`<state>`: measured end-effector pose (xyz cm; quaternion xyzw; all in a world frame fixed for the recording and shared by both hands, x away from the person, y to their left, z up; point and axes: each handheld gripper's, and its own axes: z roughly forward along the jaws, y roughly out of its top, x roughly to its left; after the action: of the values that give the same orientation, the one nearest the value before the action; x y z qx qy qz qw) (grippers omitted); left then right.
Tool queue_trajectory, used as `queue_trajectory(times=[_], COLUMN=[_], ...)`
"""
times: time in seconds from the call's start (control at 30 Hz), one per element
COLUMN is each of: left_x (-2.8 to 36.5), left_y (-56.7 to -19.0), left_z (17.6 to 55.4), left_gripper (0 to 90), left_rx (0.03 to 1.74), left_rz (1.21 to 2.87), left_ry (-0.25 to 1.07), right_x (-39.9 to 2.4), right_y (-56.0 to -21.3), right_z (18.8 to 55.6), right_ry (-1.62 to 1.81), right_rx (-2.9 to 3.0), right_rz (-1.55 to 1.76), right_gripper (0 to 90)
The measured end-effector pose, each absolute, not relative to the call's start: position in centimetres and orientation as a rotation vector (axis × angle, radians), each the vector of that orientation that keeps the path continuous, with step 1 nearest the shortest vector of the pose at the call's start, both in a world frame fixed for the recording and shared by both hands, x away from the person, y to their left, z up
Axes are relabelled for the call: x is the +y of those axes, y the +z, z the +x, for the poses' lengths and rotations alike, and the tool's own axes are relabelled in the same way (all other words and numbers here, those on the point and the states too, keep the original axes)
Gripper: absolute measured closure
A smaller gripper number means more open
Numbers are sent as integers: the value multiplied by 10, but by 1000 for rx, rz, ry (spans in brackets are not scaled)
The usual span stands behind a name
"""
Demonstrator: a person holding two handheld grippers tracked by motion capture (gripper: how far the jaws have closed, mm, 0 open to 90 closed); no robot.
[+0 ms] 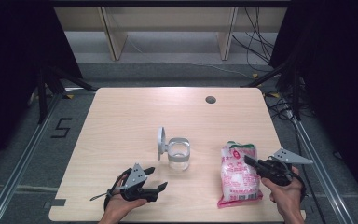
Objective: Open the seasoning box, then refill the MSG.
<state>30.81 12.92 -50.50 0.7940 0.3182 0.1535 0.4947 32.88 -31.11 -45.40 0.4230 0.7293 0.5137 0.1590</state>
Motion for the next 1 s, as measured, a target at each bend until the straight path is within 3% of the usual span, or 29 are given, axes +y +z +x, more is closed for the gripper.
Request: queue_trajectory(times=[0.53, 1.0], left_x=[125, 94], left_y=[-500, -496], left_z=[305, 294], left_gripper=[281, 281], left_rx=[749, 646], left_rz=[1917, 1943], left_ry=[384, 344], right_x=[-293, -274], right_y=[-421, -398], right_z=[313, 301], right_ry=[1517, 1470], right_rx=[2026, 2017], right_rz=[1024, 953], right_gripper=[900, 900])
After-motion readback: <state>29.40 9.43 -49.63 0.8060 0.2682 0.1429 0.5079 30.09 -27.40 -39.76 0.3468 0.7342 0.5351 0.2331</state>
